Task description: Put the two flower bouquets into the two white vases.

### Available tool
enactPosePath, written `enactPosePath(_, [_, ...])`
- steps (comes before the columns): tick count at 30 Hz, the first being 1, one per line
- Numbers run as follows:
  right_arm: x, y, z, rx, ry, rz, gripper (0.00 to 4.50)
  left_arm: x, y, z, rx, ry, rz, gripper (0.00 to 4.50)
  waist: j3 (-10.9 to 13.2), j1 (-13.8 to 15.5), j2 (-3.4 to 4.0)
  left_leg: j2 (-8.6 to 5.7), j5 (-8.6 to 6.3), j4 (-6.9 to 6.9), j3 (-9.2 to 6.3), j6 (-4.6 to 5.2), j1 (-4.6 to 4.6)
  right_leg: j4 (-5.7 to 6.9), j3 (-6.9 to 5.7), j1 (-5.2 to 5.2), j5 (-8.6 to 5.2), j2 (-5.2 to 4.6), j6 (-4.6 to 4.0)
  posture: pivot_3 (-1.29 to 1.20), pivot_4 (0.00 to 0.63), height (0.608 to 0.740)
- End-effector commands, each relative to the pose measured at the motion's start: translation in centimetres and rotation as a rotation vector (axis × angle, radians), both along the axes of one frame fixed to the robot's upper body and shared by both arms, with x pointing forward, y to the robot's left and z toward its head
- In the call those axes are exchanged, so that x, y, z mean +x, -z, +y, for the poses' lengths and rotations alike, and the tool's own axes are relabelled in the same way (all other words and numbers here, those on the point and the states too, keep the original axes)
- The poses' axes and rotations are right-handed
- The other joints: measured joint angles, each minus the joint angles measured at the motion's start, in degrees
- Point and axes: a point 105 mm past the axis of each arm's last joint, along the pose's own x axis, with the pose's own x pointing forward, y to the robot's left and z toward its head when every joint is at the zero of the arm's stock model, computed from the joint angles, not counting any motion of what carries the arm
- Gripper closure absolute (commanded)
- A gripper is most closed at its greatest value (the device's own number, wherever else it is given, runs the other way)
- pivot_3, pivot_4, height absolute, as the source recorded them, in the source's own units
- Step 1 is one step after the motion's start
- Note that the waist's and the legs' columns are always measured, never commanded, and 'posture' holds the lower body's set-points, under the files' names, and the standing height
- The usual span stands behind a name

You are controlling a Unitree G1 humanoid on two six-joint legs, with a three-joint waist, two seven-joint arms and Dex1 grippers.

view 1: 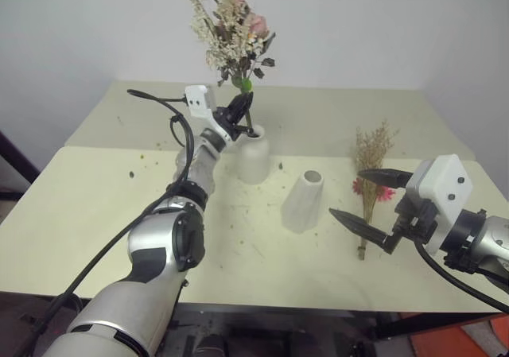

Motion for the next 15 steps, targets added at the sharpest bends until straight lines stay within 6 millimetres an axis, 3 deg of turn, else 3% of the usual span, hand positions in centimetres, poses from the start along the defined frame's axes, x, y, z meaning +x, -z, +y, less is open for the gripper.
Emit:
enactPosePath(1, [-0.2,-1.6,-0.1,0.008,0.012,-0.089,0.00,-0.3,-0.6,0.0,0.045,-0.009,-0.057,4.37,0.0,0.0,0.00,0.00,0.00,0.00,0.00,0.00,0.00,0.00,0.00,0.00,0.00,0.00,0.00,0.00,0.150,0.740])
enactPosePath(5, [0.6,-2.2,-0.6,0.047,0.053,-0.095,0.00,-0.4,-0.3,-0.3,0.066,0.013,-0.059,4.37,0.0,-0.1,0.00,0.00,0.00,0.00,0.00,0.00,0.02,0.02,0.01,0.01,0.01,0.00,-0.01,0.00,0.150,0.740])
enactPosePath(15, [1.1,-1.8,-1.1,0.035,0.079,-0.075,0.00,-1.3,0.0,-0.3,0.095,0.117,-0.098,1.14,0.0,0.0,0.00,0.00,0.00,0.00,0.00,0.00,0.01,0.02,0.01,0.00,0.02,0.00,-0.04,0.00,0.150,0.740])
